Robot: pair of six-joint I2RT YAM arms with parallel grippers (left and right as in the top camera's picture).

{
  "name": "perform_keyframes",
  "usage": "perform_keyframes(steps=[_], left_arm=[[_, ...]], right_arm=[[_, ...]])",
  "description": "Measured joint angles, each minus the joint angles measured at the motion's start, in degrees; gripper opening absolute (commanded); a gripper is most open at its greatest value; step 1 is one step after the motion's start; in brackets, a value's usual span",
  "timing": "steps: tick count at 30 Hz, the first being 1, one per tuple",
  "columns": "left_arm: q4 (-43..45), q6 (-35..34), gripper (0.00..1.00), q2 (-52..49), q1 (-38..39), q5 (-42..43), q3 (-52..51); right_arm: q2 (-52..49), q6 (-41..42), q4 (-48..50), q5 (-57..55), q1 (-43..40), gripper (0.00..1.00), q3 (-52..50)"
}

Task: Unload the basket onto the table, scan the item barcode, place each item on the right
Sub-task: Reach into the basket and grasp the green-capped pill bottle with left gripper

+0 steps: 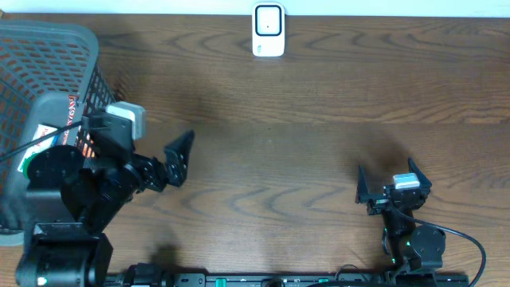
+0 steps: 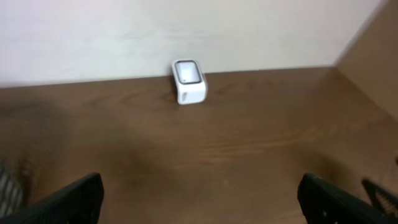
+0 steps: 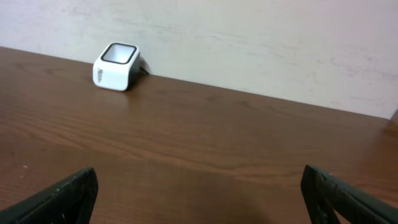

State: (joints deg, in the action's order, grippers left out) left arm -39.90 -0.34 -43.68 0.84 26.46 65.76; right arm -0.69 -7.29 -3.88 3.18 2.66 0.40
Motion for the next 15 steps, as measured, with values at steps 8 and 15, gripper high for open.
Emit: perform_keyframes(steps=[8,15], left_arm=[[-19.7,-8.1,0.98,-13.6,-4.5,-18.8,29.4],[-35.8,-17.7,0.98,-33.8,-20.4,-30.0,54.5]], right_arm=[[0.0,0.0,0.0,0.0,0.0,0.99,0.0],[0.0,0.0,0.0,0.0,0.0,0.99,0.0]])
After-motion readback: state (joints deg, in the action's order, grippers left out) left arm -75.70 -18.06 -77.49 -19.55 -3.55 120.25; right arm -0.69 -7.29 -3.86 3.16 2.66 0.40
